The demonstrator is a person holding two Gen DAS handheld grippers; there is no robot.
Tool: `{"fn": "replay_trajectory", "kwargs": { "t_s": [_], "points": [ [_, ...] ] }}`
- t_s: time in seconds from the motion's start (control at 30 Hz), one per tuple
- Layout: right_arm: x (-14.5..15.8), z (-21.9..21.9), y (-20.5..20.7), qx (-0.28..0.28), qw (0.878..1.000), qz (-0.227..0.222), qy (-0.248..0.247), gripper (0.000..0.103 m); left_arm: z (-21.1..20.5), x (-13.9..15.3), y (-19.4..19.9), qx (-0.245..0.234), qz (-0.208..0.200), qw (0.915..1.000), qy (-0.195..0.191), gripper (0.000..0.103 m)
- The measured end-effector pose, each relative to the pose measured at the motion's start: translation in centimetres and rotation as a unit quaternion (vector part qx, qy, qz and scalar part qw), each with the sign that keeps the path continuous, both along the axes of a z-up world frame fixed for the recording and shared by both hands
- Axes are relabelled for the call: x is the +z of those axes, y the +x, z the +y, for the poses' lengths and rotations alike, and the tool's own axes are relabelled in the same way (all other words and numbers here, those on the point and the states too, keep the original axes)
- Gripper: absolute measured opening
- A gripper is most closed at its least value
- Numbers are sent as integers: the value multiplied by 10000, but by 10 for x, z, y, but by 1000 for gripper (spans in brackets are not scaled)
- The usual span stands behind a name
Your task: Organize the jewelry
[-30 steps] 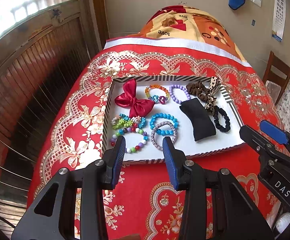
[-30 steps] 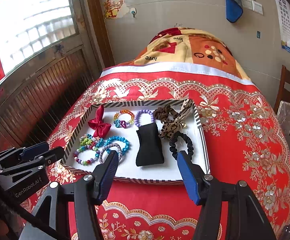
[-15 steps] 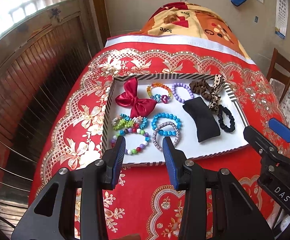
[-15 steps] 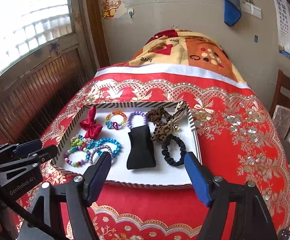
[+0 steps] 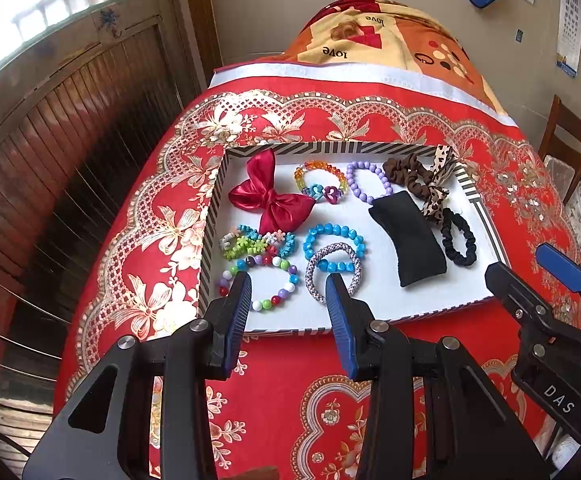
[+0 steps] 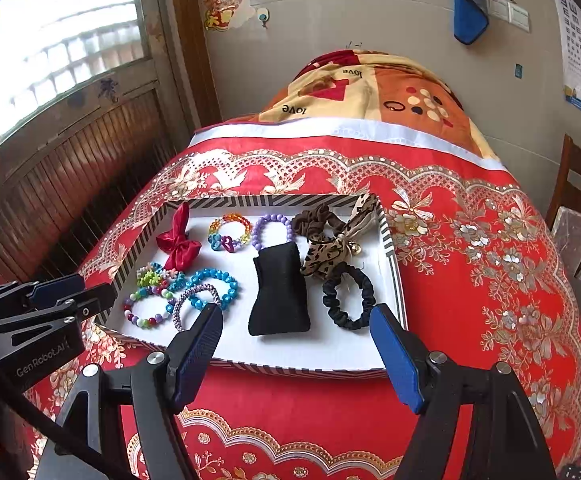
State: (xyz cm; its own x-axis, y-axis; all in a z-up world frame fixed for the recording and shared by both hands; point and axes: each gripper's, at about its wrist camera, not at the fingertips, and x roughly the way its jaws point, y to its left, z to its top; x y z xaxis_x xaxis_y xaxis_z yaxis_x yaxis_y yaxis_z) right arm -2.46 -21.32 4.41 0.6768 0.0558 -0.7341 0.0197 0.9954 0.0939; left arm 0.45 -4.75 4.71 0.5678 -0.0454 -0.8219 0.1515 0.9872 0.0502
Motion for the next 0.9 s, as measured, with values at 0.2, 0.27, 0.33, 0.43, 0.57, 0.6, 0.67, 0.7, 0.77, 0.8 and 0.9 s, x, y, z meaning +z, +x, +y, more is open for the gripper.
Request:
{"fn": "replay_trajectory", "kwargs": {
  "t_s": [0.2,0.27,0.33,0.43,0.57,0.6,0.67,0.7,0.77,0.8,0.9],
  "points": [
    [-6,-3,3,2,9999,76,104,74,-1,-3,3,-11,32,10000,20,38],
    [-8,-4,5,3,9999,100,134,74,-1,-3,3,-3,38,10000,18,38],
    [-9,-3,6,21,9998,120,137,74,0,-4,4,-6,61,10000,15,38],
    [-9,-1,8,61,9998,138,110,74,1,-6,4,5,77,10000,3,38],
    [-9,0,9,78,9998,157,102,74,1,-6,5,12,72,10000,15,38],
    [-9,0,10,77,9998,160,105,74,2,-6,5,19,68,10000,16,38],
    [-8,0,11,81,9998,154,117,74,2,-6,6,19,68,10000,6,38],
    [-8,1,11,85,9998,146,105,74,2,-5,6,19,61,10000,5,38],
    [-7,2,12,97,9998,138,80,74,2,-5,5,15,55,10000,1,38],
    [-7,2,12,105,9998,141,81,74,2,-5,5,13,61,10000,4,38],
    [-8,3,12,113,9998,141,82,74,1,-5,5,10,63,10000,7,38]
  ]
}}
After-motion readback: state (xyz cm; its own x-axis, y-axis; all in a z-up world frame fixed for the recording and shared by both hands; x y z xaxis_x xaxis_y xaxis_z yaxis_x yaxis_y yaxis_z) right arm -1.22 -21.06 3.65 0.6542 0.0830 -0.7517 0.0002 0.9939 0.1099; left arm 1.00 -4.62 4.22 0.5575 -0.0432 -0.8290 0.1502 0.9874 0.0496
